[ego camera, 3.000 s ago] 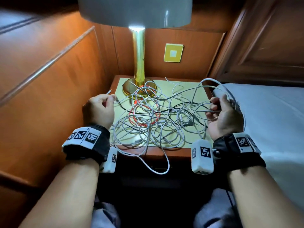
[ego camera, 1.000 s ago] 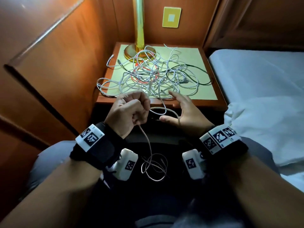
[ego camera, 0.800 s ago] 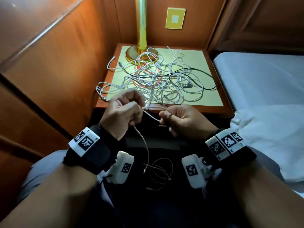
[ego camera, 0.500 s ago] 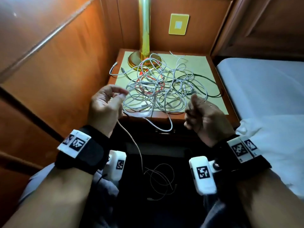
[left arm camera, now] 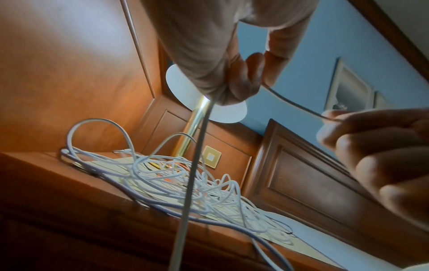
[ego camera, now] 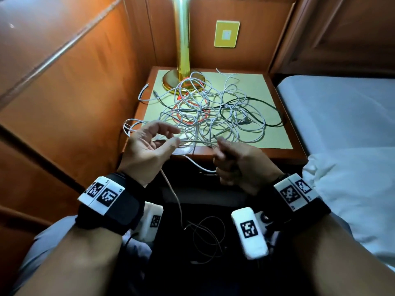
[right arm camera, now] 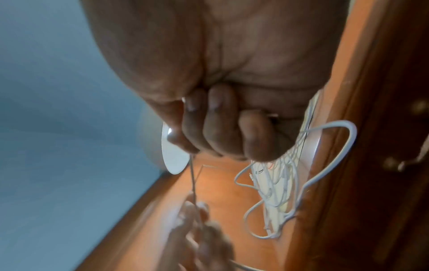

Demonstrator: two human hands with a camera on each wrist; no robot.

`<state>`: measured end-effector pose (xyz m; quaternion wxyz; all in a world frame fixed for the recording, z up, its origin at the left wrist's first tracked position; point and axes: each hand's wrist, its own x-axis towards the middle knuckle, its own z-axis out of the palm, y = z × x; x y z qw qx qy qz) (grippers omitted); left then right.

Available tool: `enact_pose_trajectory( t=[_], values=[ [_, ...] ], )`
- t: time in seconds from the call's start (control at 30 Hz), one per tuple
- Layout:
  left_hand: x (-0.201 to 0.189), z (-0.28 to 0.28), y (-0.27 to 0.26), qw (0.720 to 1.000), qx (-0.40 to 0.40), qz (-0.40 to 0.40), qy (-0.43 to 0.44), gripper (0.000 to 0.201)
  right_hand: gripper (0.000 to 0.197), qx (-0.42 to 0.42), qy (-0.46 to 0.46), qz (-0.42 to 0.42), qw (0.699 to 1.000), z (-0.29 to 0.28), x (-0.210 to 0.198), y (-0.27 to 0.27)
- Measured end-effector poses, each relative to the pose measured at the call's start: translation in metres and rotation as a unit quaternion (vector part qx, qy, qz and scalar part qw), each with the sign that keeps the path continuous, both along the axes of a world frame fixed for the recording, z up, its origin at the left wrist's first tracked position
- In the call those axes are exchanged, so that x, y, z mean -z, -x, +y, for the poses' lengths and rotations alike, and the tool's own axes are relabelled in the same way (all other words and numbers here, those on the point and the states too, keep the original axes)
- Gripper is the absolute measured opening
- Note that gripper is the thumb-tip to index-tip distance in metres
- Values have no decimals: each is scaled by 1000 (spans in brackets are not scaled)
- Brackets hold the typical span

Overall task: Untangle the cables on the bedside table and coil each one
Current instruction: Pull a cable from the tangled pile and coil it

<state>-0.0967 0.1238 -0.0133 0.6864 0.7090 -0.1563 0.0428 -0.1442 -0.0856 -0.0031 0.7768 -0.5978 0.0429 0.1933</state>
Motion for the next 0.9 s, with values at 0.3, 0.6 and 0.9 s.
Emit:
enact_pose_trajectory(
  t=[0.3, 0.6, 0.9],
  values=[
    [15, 18, -22, 989, -123, -15, -77, 11, 26, 282, -246, -40, 927, -29, -5, -12],
    [18, -11, 9, 952, 71, -187, -232, 14, 21, 145, 409, -265, 861, -9, 22, -12],
    [19, -6, 6, 971, 69, -117, -199, 27, 30, -1, 253, -185, 950, 9, 12, -9]
  ],
)
